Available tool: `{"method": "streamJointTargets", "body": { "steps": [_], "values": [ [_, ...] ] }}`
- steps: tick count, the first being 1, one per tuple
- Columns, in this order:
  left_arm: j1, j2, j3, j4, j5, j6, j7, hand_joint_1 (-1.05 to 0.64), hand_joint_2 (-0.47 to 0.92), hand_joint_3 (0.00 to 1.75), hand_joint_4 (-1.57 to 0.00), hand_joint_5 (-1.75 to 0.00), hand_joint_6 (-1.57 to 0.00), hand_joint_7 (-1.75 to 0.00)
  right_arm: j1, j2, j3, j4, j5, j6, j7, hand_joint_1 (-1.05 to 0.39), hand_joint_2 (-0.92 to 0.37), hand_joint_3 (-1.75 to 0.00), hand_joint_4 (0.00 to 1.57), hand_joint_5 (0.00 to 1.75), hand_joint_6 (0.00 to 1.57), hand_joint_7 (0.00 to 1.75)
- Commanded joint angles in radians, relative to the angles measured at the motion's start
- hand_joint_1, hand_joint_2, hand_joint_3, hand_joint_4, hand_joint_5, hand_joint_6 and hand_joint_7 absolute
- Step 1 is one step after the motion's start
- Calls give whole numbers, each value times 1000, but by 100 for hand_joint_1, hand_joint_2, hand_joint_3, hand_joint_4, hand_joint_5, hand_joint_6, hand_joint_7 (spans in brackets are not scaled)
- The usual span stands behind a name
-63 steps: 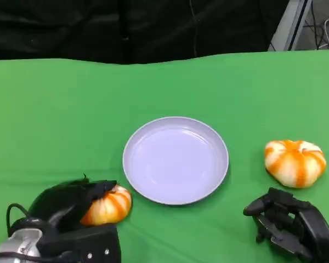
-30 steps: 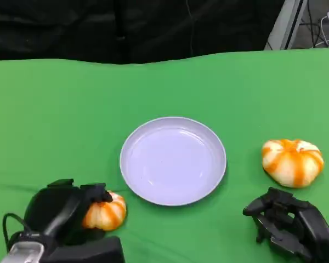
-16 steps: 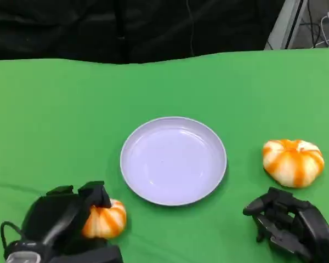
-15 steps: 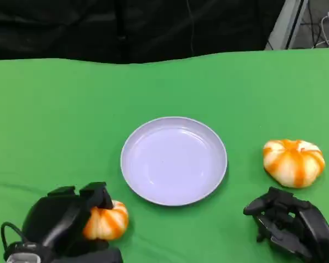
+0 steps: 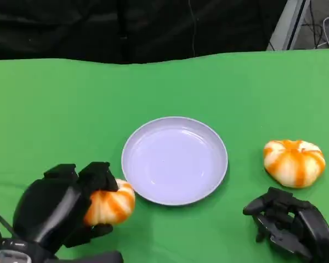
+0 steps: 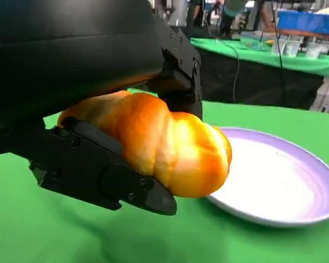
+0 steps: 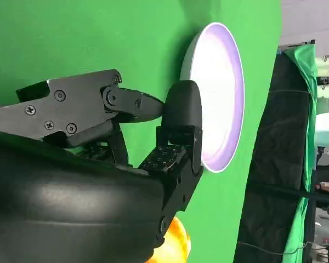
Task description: Grasp the bread from the table and place it into the plate.
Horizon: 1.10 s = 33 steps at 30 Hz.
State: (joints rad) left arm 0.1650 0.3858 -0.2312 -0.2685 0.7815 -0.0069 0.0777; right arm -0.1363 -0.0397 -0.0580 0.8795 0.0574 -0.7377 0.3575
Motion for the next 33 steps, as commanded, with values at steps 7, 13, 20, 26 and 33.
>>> {"method": "streamJointTargets", "body": {
  "steps": [7,13,20,26,33],
  "values": [
    [9,-1,47,-106,21,-11,0,-9,89,10,-76,-175,-85,-136,2,-8,-2,14,11,4,9,-29,-92,-45,65,175,76,104],
    [-53,-24,46,-40,-33,-81,29,-11,90,13,-76,-175,-90,-125,-9,-6,-1,33,0,0,-7,-29,-92,-44,66,174,76,104],
    [-156,-49,30,193,-57,-170,100,-8,88,13,-74,-175,-89,-125,-26,-1,0,63,-4,-10,-17,-29,-92,-44,68,174,77,103],
    [-224,-69,14,321,-62,-216,135,-10,88,13,-74,-175,-89,-125,-38,3,1,88,-6,-18,-23,-29,-92,-44,69,175,77,102],
    [-308,-92,-18,436,-66,-275,177,-14,90,16,-74,-175,-89,-124,-46,7,1,105,-4,-21,-26,-29,-92,-44,66,175,78,102]
  ]
}}
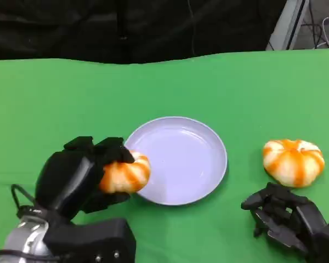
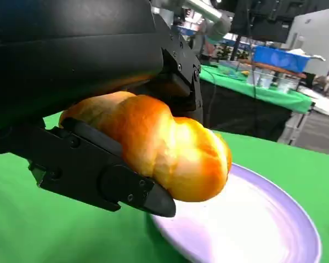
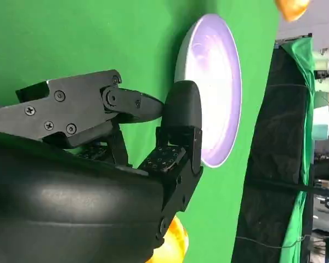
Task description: Grasp the bread from the table and place it into the plate.
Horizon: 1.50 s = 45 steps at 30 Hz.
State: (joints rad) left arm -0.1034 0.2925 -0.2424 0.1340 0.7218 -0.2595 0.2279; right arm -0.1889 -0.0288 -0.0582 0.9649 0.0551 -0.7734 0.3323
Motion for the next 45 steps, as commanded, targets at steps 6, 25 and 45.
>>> {"method": "streamJointTargets", "body": {
  "steps": [6,25,45],
  "values": [
    [-81,-24,-36,56,9,-13,29,-14,89,18,-73,-175,-82,-138,10,-5,4,18,-7,7,-3,-29,-92,-44,66,175,77,102],
    [-227,-92,-128,227,33,-2,53,-12,86,23,-72,-175,-61,-173,20,-1,13,7,-12,1,-15,-30,-92,-45,66,175,76,102],
    [-424,-158,-220,544,31,-36,93,-8,87,17,-63,-175,-50,-175,28,5,23,-6,-11,8,-23,-24,-92,-48,68,175,77,98]
  ]
}}
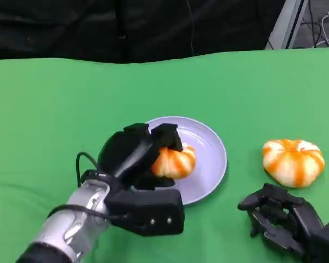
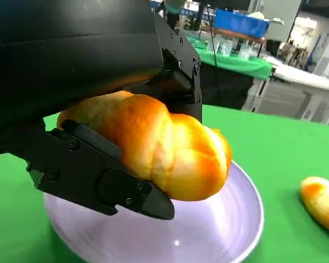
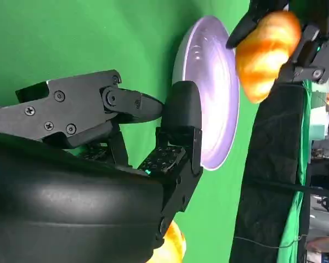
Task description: Grasp the bread from the table and place it into the plate.
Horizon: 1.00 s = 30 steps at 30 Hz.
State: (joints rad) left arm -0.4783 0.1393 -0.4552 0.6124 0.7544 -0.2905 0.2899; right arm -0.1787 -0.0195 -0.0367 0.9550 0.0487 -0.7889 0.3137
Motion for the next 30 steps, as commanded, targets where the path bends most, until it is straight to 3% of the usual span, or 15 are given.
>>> {"method": "streamJointTargets", "body": {
  "steps": [1,12,19,21,22,23,24,25,26,27,28,29,30],
  "values": [
    [-57,-8,-9,82,-4,-8,36,-8,86,16,-64,-175,-50,-175,18,-5,3,4,-7,25,-8,-25,-92,-48,68,175,77,98],
    [-127,-28,-32,216,-9,-29,52,-11,87,12,-62,-175,-48,-174,20,-6,11,-4,-16,24,-27,-27,-92,-47,70,175,78,97],
    [-158,-27,-39,289,-11,-78,76,-8,90,4,-56,-175,-61,-152,20,-7,14,-3,-19,17,-31,-26,-92,-47,68,175,78,98],
    [-163,-30,-40,299,-13,-78,72,-9,91,3,-57,-171,-70,-132,22,-8,14,-6,-23,19,-36,-27,-92,-47,68,175,78,98],
    [-161,-30,-41,297,-13,-76,71,-10,92,2,-59,-165,-77,-113,23,-8,14,-9,-23,22,-37,-27,-92,-47,68,175,78,98],
    [-160,-30,-41,295,-13,-75,71,-13,91,1,-65,-149,-92,-75,24,-8,13,-11,-23,23,-38,-26,-92,-47,67,175,78,98],
    [-156,-32,-39,287,-19,-68,62,-14,91,1,-67,-143,-102,-52,24,-8,12,-9,-21,22,-36,-26,-92,-47,66,175,78,98],
    [-152,-32,-35,280,-27,-64,49,-19,92,1,-70,-127,-106,-31,24,-7,11,-8,-20,20,-33,-27,-92,-47,66,175,78,98],
    [-151,-32,-33,276,-36,-63,34,-24,92,3,-76,-97,-106,-13,23,-8,11,-5,-19,17,-30,-27,-92,-47,67,175,78,98],
    [-150,-31,-32,272,-41,-63,23,-27,92,4,-83,-73,-104,-7,22,-8,10,-3,-18,15,-27,-27,-92,-47,67,175,78,98],
    [-147,-29,-24,265,-64,-67,-10,-28,92,5,-88,-59,-103,-4,21,-7,10,-3,-18,16,-26,-27,-92,-47,67,175,78,98],
    [-146,-28,-19,258,-81,-69,-34,-32,92,7,-83,-32,-91,-2,20,-7,10,-3,-17,17,-26,-27,-92,-47,68,175,78,98],
    [-144,-27,-15,252,-93,-69,-51,-33,92,8,-82,-22,-87,-1,20,-7,10,-4,-18,18,-26,-27,-92,-47,68,175,78,98]
  ]
}}
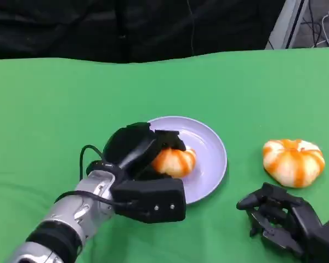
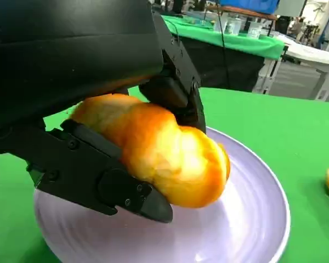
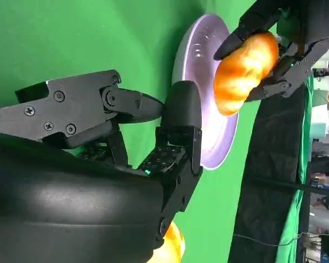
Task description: Grasp the bread from the table and place it into the plate.
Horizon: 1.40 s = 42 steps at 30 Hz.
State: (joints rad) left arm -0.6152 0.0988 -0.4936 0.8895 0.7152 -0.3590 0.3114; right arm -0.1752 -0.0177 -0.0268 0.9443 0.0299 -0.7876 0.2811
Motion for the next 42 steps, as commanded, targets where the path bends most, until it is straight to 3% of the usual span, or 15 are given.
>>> {"method": "streamJointTargets", "body": {
  "steps": [1,5,7,8,14,18,33,42],
  "values": [
    [-3,14,33,-36,-77,1,-103,-34,92,8,-81,-17,-85,-1,16,-9,0,7,1,18,6,-27,-92,-47,68,175,78,98],
    [15,17,52,-85,-125,20,-173,-51,92,18,-62,-1,-63,0,18,-9,-2,4,4,23,9,-25,-92,-48,69,175,77,97],
    [23,18,58,-114,-141,41,-209,-53,92,19,-60,-1,-61,0,17,-8,-3,4,6,27,11,-25,-92,-48,69,175,77,97],
    [28,18,62,-132,-150,56,-231,-64,92,26,-48,0,-52,0,17,-8,-3,4,8,30,12,-25,-92,-48,68,174,78,97],
    [54,38,59,-244,-154,153,-346,-89,92,48,-20,0,-34,0,19,-9,-2,-1,8,31,15,-23,-92,-49,66,175,78,96],
    [66,57,61,-308,-172,215,-455,-96,92,62,-6,0,-19,0,19,-10,-3,1,8,28,16,-23,-92,-50,66,175,78,96],
    [120,65,145,-377,-311,247,-531,-104,92,76,0,0,-7,0,19,-12,-2,-1,6,32,16,-28,-92,-46,67,175,78,97],
    [225,33,301,-416,-532,36,-499,-87,92,71,-17,-5,-18,-3,17,-11,-2,2,5,31,17,-29,-92,-45,65,175,78,98]
  ]
}}
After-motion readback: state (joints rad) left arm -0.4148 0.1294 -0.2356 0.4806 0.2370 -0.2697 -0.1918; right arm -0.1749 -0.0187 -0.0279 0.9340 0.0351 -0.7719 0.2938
